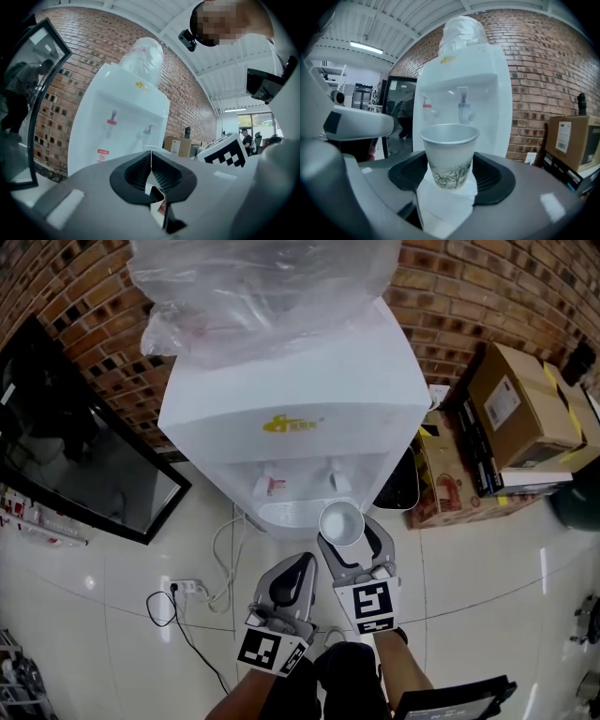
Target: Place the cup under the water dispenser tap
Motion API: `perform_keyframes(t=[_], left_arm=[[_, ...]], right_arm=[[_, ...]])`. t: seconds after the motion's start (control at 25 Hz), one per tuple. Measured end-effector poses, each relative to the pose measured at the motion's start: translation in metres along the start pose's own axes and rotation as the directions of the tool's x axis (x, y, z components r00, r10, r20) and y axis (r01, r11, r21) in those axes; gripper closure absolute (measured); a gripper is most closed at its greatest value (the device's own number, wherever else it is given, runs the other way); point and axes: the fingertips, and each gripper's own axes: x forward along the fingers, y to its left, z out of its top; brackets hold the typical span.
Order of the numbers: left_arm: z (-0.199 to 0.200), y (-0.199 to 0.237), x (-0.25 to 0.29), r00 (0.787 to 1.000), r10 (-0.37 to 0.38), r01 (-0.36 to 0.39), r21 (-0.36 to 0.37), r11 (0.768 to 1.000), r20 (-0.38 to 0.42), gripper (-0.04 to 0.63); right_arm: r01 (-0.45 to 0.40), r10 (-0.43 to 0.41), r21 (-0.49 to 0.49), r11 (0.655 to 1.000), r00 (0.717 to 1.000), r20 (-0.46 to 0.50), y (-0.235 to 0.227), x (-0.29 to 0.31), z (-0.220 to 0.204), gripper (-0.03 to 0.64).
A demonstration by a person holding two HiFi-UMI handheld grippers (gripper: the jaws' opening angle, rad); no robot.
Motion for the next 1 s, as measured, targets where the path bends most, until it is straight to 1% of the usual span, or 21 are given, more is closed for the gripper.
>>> perform_keyframes(t=[0.16,0.28,0.4,0.6,1.0], left_arm=[[-0.010,0.008,0.003,1.000,-0.001,0.001,0.011,1.000,-0.004,0.609],[-0.015,0.013,0.006,1.000,-0.002,0.002,0.020,1.000,-0.001,0.609],[-0.021,0.016,0.007,1.000,-0.002,0.002,0.022,1.000,0.003,0.609],[-0.031,0.020,0.009,1.000,-0.005,0.005,0.022,1.000,0.014,0.609],[-0.043,0.023,0.008,1.000,-0.006,0.006,0.022,1.000,0.022,0.609]], right_arm=[[-0.009,0.008,-0.015,1.000,1.000,-0.024,-0.004,0.021,-0.017,0.310],[-0.015,0.015,-0.007,1.000,0.999,-0.040,-0.007,0.036,-0.029,0.310],[-0.013,0.014,0.009,1.000,0.999,-0.044,-0.009,0.046,-0.039,0.310],[0.000,0.000,0.007,1.000,0.999,-0.050,-0.013,0.058,-0.056,0.310],[0.010,-0.010,0.013,1.000,0.998,-0.064,-0.017,0.073,-0.072,0.308]])
